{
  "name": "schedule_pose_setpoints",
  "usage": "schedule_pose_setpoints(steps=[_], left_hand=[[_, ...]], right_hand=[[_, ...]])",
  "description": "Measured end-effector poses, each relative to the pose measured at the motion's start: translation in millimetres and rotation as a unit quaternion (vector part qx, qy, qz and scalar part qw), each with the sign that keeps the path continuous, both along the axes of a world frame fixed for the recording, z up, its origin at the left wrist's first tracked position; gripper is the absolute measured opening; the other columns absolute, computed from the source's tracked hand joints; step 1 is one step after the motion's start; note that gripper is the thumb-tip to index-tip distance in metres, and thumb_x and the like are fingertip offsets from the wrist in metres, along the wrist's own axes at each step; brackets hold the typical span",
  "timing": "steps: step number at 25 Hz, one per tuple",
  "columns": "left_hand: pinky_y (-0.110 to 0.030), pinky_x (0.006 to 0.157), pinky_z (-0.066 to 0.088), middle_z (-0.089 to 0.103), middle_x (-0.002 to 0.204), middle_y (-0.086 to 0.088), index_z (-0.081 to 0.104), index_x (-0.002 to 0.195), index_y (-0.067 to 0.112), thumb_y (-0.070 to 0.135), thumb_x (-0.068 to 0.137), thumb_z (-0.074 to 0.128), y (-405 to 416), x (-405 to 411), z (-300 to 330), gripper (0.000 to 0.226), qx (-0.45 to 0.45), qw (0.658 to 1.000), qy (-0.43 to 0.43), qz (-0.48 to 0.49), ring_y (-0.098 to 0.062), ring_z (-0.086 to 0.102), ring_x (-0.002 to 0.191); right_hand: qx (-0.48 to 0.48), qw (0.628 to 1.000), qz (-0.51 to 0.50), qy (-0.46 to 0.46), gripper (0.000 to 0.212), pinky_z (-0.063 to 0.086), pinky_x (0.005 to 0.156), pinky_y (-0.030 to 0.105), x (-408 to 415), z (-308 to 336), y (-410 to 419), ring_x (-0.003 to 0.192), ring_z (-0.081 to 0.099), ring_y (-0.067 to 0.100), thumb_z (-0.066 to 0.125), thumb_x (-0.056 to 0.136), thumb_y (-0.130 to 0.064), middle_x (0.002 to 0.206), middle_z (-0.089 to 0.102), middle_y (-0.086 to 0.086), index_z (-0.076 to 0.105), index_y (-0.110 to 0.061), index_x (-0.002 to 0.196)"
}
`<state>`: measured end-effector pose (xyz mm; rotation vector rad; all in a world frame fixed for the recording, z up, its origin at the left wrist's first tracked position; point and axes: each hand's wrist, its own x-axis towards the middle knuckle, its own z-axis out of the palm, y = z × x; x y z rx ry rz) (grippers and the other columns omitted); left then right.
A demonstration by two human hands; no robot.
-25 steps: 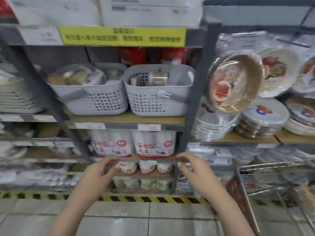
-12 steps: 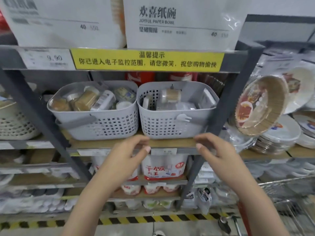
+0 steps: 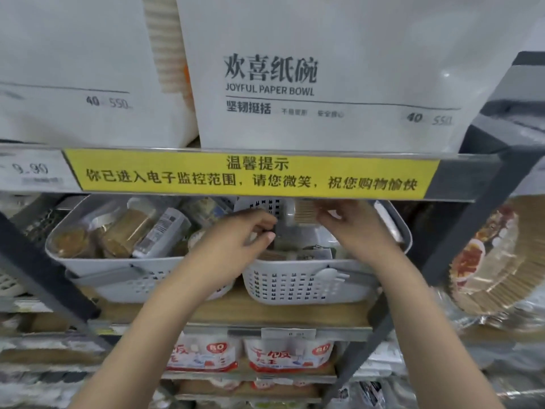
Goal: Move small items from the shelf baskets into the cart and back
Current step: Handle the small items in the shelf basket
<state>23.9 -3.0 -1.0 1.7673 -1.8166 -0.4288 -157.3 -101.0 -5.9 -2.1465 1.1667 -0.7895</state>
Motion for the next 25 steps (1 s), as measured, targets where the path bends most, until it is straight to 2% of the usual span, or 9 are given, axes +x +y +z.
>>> schedule_pose_setpoints(steps=[3,6,8,10,14,18,21,23,25], left_hand=[[-0.021,0.088,0.043,0.058,0.127,0.006,0.055,0.126,0.023,0.03,0.092,0.059,-27.0,3.0,-5.0,0.035,0.089,0.99,-0.094,-0.051,-0.009,0.053,0.11],[-0.03,0.088,0.046,0.059,0.123,0.006,0.056,0.125,0.026,0.037,0.086,0.066,-49.5,5.2,-10.8,0.042,0.155,0.972,-0.157,-0.085,-0.014,0.056,0.107],[-0.031,0.088,0.049,0.061,0.121,0.005,0.057,0.125,0.027,0.031,0.086,0.065,-61.7,4.4,-13.5,0.039,0.192,0.955,-0.192,-0.118,-0.017,0.057,0.107],[-0.035,0.095,0.048,0.056,0.132,0.003,0.052,0.132,0.027,0.018,0.088,0.06,-69.7,2.3,-18.4,0.046,0.256,0.933,-0.207,-0.144,-0.018,0.054,0.116],[-0.035,0.099,0.045,0.044,0.145,-0.001,0.042,0.141,0.027,0.003,0.09,0.046,-82.3,-1.7,-23.9,0.056,0.305,0.898,-0.264,-0.175,-0.023,0.049,0.124],[-0.038,0.088,0.051,0.058,0.13,-0.005,0.051,0.135,0.022,0.003,0.089,0.044,-83.2,-1.8,-29.9,0.051,0.287,0.909,-0.253,-0.166,-0.025,0.058,0.106],[-0.031,0.076,0.047,0.062,0.098,0.003,0.06,0.109,0.02,0.024,0.085,0.063,-75.2,1.1,-23.6,0.024,0.197,0.947,-0.2,-0.157,-0.019,0.057,0.092],[-0.027,0.079,0.041,0.056,0.105,0.007,0.055,0.118,0.023,0.036,0.077,0.074,-64.3,5.7,-13.5,0.047,0.125,0.973,-0.138,-0.139,-0.015,0.052,0.1],[-0.023,0.087,0.035,0.051,0.124,0.01,0.046,0.131,0.027,0.038,0.073,0.077,-50.4,13.4,-5.0,0.066,0.054,0.989,-0.073,-0.12,-0.011,0.046,0.115]], right_hand=[[0.062,0.993,0.007,0.097,0.025,0.041,0.085,0.026,21.2,-13.8,-29.2,0.1,0.057,0.018,0.056,0.092,-0.025,0.103,0.065,0.004,0.063,-0.005,0.106],[0.076,0.974,0.02,0.214,0.034,0.037,0.101,0.03,31.7,-19.8,-36.3,0.124,0.049,0.023,0.055,0.093,-0.034,0.127,0.058,0.006,0.057,-0.012,0.119],[0.047,0.97,0.019,0.237,0.046,0.03,0.097,0.022,34.0,-19.1,-35.8,0.13,0.04,0.02,0.058,0.091,-0.035,0.138,0.048,0.005,0.049,-0.016,0.131],[0.006,0.961,0.002,0.276,0.052,0.03,0.09,0.02,33.3,-19.6,-35.0,0.128,0.04,0.021,0.059,0.089,-0.038,0.14,0.046,0.003,0.045,-0.017,0.134],[-0.014,0.934,-0.028,0.355,0.045,0.04,0.094,0.03,34.1,-34.3,-48.9,0.117,0.048,0.024,0.06,0.088,-0.041,0.129,0.054,0.005,0.049,-0.018,0.125],[-0.048,0.943,-0.038,0.328,0.039,0.04,0.084,0.028,31.2,-35.2,-47.6,0.111,0.051,0.021,0.067,0.08,-0.036,0.113,0.058,0.001,0.055,-0.017,0.112],[-0.031,0.974,-0.051,0.218,0.039,0.036,0.076,0.025,25.2,-31.2,-44.8,0.099,0.051,0.013,0.068,0.07,-0.04,0.097,0.055,-0.007,0.057,-0.018,0.1],[0.004,0.995,-0.07,0.076,0.038,0.045,0.081,0.025,24.4,-30.6,-43.7,0.094,0.056,0.004,0.067,0.062,-0.041,0.095,0.062,-0.006,0.058,-0.02,0.093],[0.002,0.995,-0.101,0.01,0.026,0.039,0.077,0.003,23.1,-26.0,-38.4,0.079,0.052,-0.009,0.073,0.07,-0.024,0.091,0.062,-0.004,0.058,-0.016,0.09]])
